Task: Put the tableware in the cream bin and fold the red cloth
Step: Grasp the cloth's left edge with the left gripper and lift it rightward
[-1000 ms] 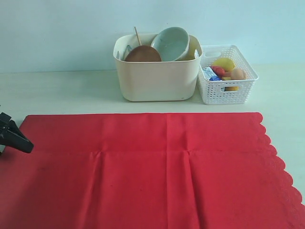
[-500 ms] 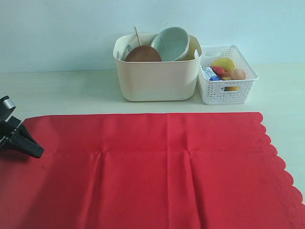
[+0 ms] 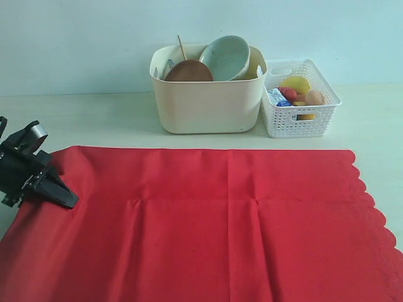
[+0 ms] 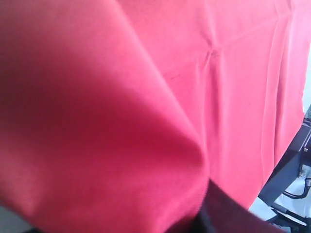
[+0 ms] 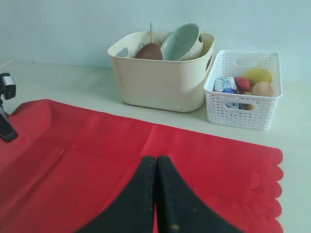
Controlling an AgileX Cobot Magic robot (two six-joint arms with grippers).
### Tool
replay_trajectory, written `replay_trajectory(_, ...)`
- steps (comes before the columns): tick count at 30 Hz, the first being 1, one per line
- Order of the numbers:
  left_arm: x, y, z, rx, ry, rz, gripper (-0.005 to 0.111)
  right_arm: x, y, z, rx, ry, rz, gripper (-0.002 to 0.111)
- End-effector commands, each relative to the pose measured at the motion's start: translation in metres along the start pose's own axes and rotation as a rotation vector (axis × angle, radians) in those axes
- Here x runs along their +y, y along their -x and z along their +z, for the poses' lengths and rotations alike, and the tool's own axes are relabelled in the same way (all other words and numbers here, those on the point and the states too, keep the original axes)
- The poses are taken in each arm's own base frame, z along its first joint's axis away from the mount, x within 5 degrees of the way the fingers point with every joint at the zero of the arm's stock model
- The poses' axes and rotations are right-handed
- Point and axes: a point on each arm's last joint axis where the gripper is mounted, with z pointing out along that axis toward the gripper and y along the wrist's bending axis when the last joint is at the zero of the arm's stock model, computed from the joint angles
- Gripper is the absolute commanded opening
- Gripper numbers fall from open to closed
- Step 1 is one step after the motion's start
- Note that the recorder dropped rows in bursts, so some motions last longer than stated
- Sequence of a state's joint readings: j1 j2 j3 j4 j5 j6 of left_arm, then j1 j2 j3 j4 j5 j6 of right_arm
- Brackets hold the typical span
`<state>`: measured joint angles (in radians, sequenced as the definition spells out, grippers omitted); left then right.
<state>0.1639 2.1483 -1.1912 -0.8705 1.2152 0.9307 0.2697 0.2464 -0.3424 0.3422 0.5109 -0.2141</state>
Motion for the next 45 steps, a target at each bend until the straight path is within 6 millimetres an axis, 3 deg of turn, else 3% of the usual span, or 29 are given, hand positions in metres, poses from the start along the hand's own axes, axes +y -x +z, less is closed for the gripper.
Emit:
replay_trajectory(1,-0.003,0.002,0.001,-0.018,-0.024,-0.006,0.000,0.000,-0.002,0.001,0.002,-0.002,0.005,0.000)
replay_trajectory(8,-0.011,0.002,-0.022,-0.053,0.027,-0.034,0.000,-0.001,-0.001,0.001,-0.005,-0.004,0.005,0.000)
replay_trajectory(16,-0.021,-0.008,-0.068,-0.155,0.097,-0.054,0.000,-0.001,-0.001,0.001,-0.005,-0.004,0.005,0.000)
replay_trajectory(21,-0.038,-0.015,-0.096,-0.232,0.139,-0.036,0.000,-0.001,0.001,0.001,-0.026,-0.003,0.014,0.000)
replay_trajectory(27,-0.062,-0.011,-0.106,-0.343,0.074,-0.018,0.000,0.004,0.005,0.000,-0.070,0.056,0.144,0.000)
replay_trajectory(31,-0.087,-0.004,-0.098,-0.359,0.030,0.031,0.000,0.007,0.006,0.004,0.047,0.076,0.014,0.000)
replay_trajectory(34,-0.104,-0.002,-0.088,-0.334,0.020,0.081,0.000,0.003,0.007,0.027,0.235,0.063,0.015,0.000)
replay_trajectory(38,-0.123,-0.001,-0.078,-0.308,0.014,0.133,0.000,-0.004,0.011,0.072,0.479,0.051,0.046,0.000)
replay_trajectory(45,-0.143,0.001,-0.061,-0.269,-0.017,0.181,0.000,-0.017,0.012,0.140,0.704,0.026,0.070,0.000)
